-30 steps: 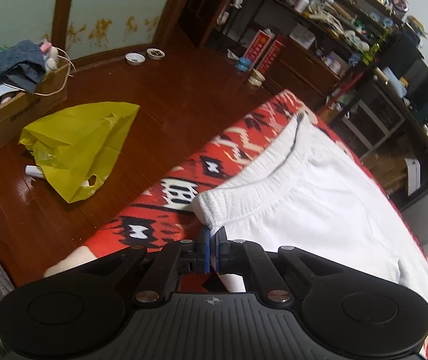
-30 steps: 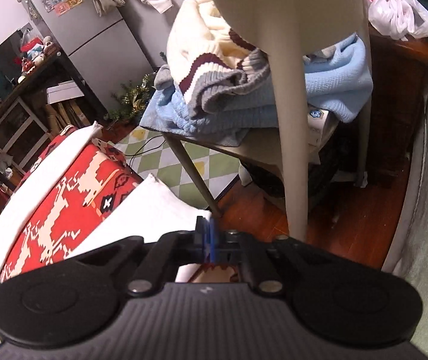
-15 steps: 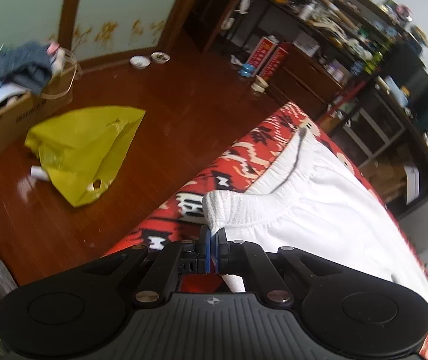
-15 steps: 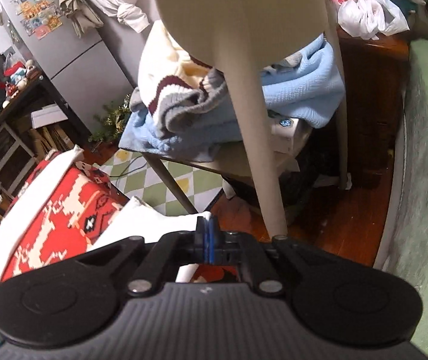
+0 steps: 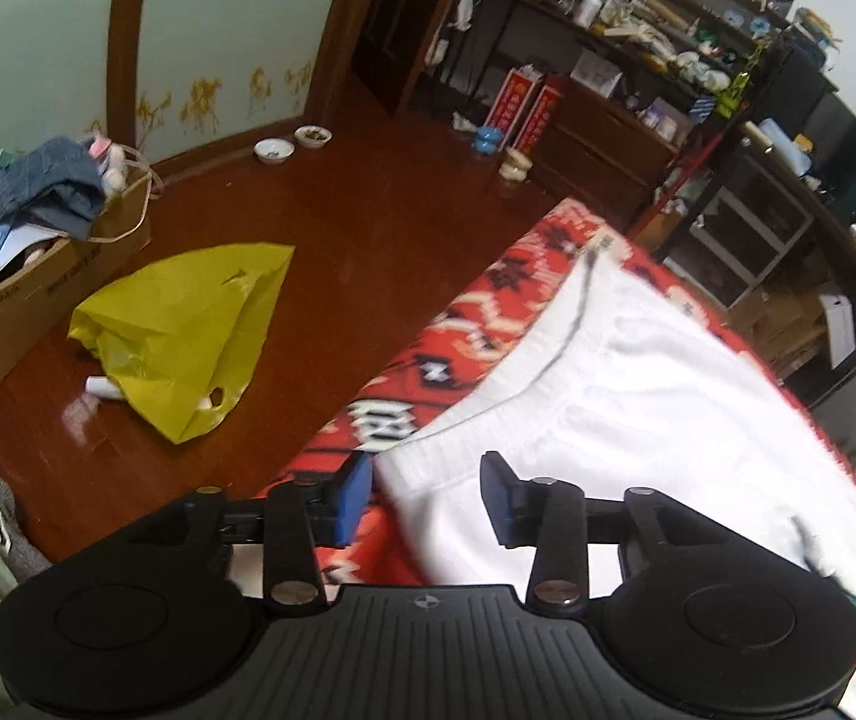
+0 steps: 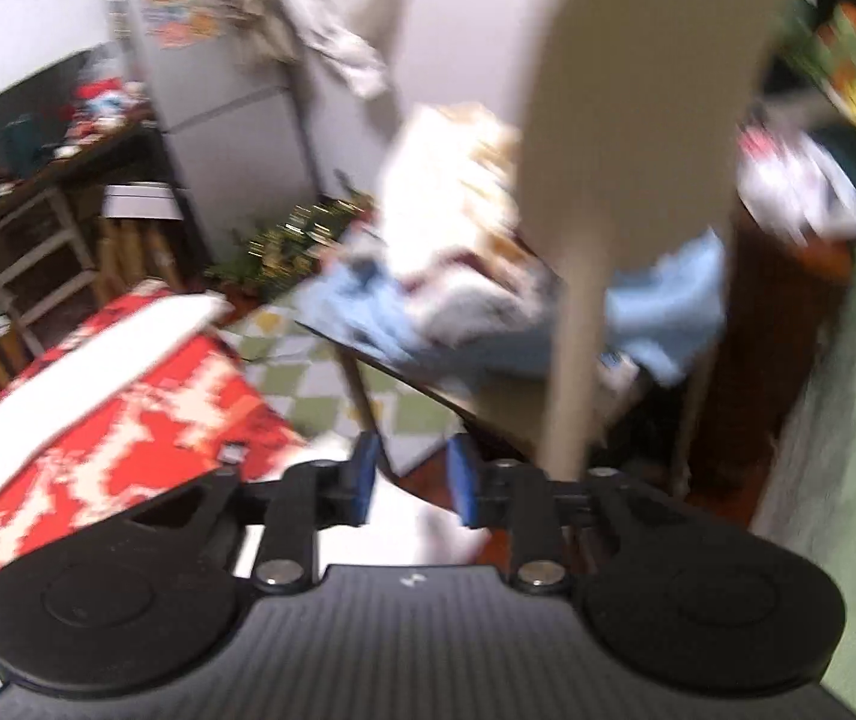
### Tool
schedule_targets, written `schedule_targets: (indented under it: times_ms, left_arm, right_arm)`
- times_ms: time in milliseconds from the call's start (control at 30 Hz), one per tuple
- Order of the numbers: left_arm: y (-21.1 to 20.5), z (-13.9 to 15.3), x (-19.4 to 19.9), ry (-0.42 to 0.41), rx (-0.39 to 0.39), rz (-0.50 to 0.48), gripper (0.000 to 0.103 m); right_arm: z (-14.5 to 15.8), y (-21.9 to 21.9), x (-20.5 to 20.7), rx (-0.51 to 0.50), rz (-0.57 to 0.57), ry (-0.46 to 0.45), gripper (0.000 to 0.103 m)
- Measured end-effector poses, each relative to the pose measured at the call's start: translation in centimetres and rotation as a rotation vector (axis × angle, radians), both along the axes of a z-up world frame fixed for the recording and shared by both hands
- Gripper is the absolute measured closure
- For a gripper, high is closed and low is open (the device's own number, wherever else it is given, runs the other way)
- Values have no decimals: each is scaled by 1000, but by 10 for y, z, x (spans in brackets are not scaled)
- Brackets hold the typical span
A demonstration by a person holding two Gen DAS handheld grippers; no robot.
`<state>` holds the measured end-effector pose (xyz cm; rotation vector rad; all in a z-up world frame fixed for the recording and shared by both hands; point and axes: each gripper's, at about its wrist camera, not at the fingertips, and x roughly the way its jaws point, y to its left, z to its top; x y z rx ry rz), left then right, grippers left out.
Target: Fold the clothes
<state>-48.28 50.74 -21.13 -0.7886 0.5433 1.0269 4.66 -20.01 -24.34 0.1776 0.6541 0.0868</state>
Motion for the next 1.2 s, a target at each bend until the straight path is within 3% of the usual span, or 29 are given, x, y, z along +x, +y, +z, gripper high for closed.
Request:
schedule_targets:
  times_ms: [67,167,400,667,933,967,1067,1167,1200]
  left_arm:
    - [-6,7,15,-15,21,-38,53]
    - [-20,13,52,-20,54,-144,51]
    - [-45,1,147,-75,9,-421,51]
    - [-66,-17,217,-44,-25,-573,51]
    - [-65,-18,245,4,-32,-559,51]
    - [-63,-19,245,9,-43,-550,51]
    - [-58,-17,244,17,-66,-515,51]
    - [-58,-15,249,42,-52,-513,51]
    - [-58,-15,251,51,-49,-519,51]
  right_arm:
    - [9,16,-1,31,66,-13,60]
    - [17,42,0,110,161,-4,52]
    - [20,104,21,332,318,123,52]
    - [9,122,93,382,247,237,52]
    - [-24,115,219,424,66,239,52]
    - [-31,117,234,409,53,236,53]
    - [-53,126,276,354,26,241,70]
    - [-73,131,302,385,23,293,74]
    - [-79,133,307,395,32,305,94]
